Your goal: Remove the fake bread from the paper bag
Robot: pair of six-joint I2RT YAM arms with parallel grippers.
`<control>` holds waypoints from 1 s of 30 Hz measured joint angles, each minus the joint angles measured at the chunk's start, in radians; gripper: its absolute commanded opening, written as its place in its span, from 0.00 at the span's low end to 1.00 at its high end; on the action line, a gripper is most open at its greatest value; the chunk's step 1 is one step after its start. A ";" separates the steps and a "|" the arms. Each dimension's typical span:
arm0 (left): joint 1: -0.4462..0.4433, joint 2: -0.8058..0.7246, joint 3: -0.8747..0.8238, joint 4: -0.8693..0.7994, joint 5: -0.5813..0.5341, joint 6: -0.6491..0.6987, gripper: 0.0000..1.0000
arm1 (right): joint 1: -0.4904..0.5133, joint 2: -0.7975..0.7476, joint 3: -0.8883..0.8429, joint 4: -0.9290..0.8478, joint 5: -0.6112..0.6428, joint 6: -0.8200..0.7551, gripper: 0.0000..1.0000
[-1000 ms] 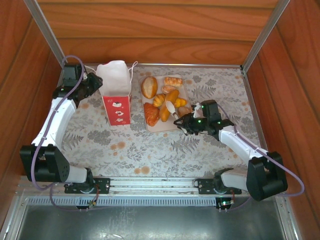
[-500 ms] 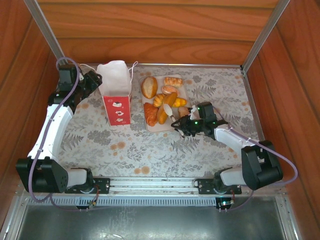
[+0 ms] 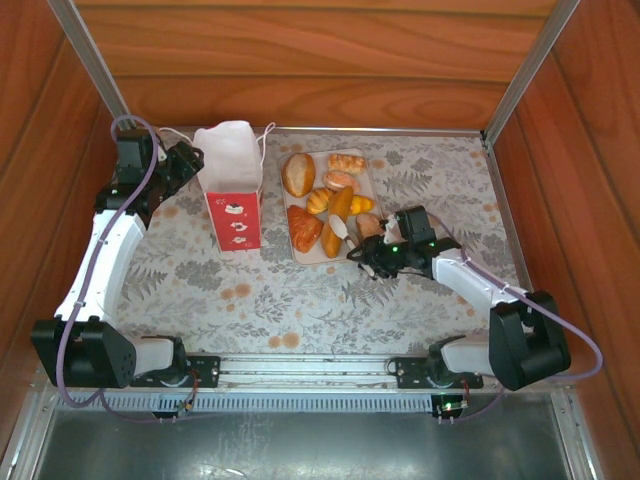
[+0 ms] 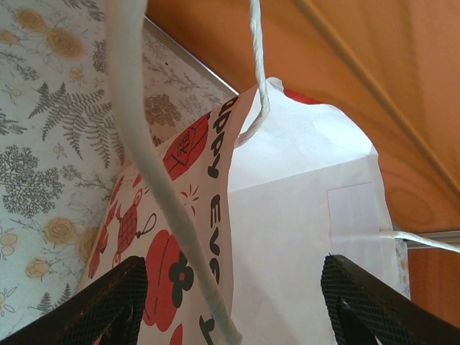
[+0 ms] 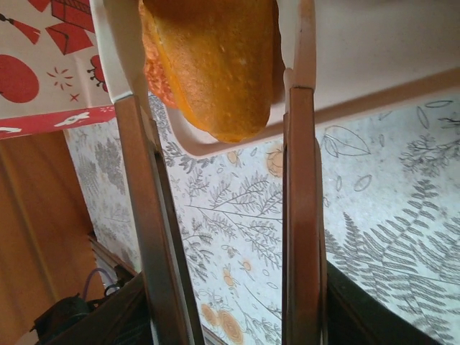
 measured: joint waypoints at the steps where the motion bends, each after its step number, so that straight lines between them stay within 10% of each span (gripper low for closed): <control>1: 0.000 0.000 0.000 0.000 0.000 0.000 0.68 | 0.000 -0.005 0.004 -0.016 0.008 -0.003 0.51; 30: 0.001 0.000 0.000 0.001 0.001 0.000 0.68 | 0.032 -0.075 0.110 -0.323 0.180 -0.039 0.32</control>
